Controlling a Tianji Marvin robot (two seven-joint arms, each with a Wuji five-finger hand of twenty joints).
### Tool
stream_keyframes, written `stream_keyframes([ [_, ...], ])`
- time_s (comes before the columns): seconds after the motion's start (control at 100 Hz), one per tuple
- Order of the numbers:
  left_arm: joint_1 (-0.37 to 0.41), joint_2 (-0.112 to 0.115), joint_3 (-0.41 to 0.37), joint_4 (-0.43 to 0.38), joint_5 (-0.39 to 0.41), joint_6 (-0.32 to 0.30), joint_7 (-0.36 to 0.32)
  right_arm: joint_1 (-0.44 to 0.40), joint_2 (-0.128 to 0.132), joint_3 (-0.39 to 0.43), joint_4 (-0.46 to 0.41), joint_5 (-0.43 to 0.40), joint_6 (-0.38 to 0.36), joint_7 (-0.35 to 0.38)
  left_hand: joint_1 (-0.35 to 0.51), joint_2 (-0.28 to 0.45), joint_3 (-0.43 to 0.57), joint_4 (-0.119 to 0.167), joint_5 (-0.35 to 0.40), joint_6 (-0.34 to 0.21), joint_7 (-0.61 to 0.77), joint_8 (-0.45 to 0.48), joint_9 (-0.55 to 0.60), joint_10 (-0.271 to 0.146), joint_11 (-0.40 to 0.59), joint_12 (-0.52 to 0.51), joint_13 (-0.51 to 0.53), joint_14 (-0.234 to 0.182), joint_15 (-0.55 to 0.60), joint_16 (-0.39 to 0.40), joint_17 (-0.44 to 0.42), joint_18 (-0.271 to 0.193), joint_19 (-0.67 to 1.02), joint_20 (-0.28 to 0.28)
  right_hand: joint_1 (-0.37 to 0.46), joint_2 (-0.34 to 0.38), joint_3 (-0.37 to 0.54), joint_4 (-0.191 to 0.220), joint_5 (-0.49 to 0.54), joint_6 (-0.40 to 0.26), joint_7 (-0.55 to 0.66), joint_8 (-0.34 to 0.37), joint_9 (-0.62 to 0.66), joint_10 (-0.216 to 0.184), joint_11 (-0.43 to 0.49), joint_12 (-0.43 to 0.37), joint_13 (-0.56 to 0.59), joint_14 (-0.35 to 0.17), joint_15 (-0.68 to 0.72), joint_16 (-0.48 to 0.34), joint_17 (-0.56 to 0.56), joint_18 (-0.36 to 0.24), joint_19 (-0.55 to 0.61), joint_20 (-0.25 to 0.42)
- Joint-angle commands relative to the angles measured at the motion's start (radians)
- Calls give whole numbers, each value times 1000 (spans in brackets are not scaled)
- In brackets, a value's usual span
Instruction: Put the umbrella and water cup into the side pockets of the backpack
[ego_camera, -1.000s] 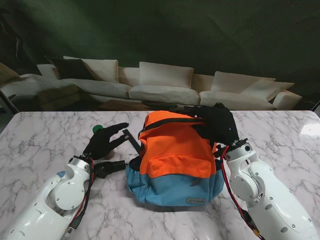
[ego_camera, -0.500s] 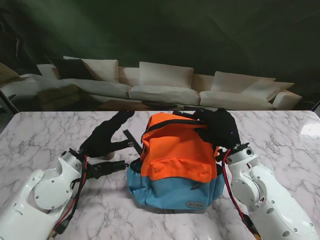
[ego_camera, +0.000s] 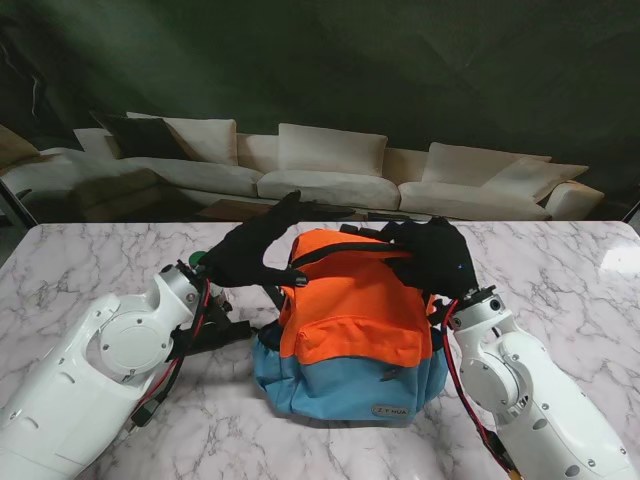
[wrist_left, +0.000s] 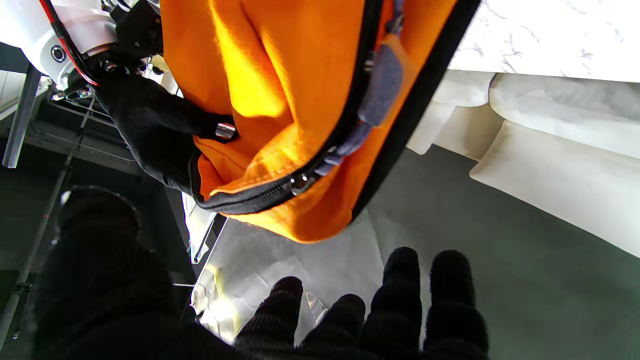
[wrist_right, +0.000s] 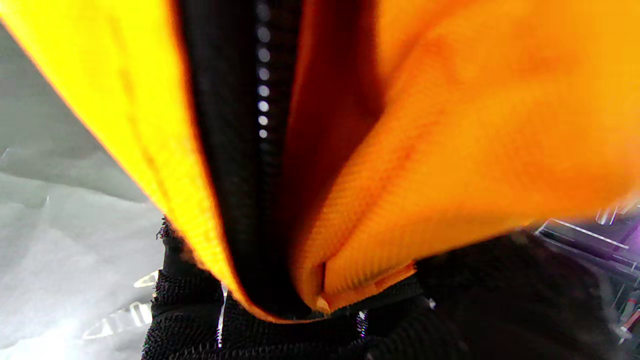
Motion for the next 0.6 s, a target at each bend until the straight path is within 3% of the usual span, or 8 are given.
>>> stream_keyframes([
  [0.0, -18, -7, 20, 7, 1, 10, -16, 0, 0, -6, 3, -1, 1, 4, -19, -43, 5, -2, -37, 50, -1, 5, -53, 20, -3, 6, -1, 8, -4, -14, 4, -29, -19, -3, 124, 80, 116, 72, 28, -148, 68, 40, 16, -60, 72, -6, 18, -39, -11, -7, -11, -22, -8, -4],
  [0.19, -82, -8, 86, 42, 11, 53, -34, 2, 1, -12, 1, -6, -15, 4, 28, -89, 9, -6, -41, 118, -2, 28, -54, 43, -3, 13, -3, 8, 1, -16, 6, -45, -16, -12, 124, 76, 116, 71, 33, -151, 68, 42, 15, -62, 71, -10, 19, -43, -19, -9, -12, -21, -11, -6],
  [0.4, -148, -15, 146, 92, 6, 87, -33, 5, -1, -12, 3, 10, -32, 12, 121, -113, 24, 11, -35, 148, -11, -12, -33, 69, 18, 53, 66, -35, 64, 19, 49, -97, 95, -18, 123, 75, 116, 70, 35, -157, 66, 43, 13, -67, 70, -13, 16, -47, -29, -12, -16, -23, -17, -8],
  [0.46, -161, -15, 157, 104, 8, 86, -36, 7, -1, -13, 5, 12, -35, 11, 177, -113, 29, 24, -38, 157, 10, 46, 77, 82, 22, 104, 143, -51, 98, 54, 89, -106, 189, -23, 123, 75, 114, 69, 35, -159, 65, 44, 12, -70, 69, -14, 17, -48, -33, -12, -17, -23, -20, -10],
  [0.5, -167, -15, 162, 109, -1, 89, -43, 8, -1, -14, 5, 12, -37, 10, 225, -117, 41, 30, -25, 155, 34, 93, 171, 67, 45, 129, 219, -62, 129, 75, 141, -112, 253, -19, 123, 75, 113, 69, 34, -159, 64, 44, 12, -72, 69, -14, 16, -49, -35, -13, -17, -23, -21, -10],
  [0.59, -176, -18, 176, 121, -30, 94, -44, 12, -1, -18, 7, 9, -39, 7, 319, -114, 65, 43, 80, 139, 72, 123, 382, 21, 119, 185, 382, -88, 186, 106, 255, -121, 373, -16, 123, 76, 109, 68, 34, -161, 63, 45, 5, -73, 66, -16, -4, -51, -55, -19, -30, -21, -33, -15],
])
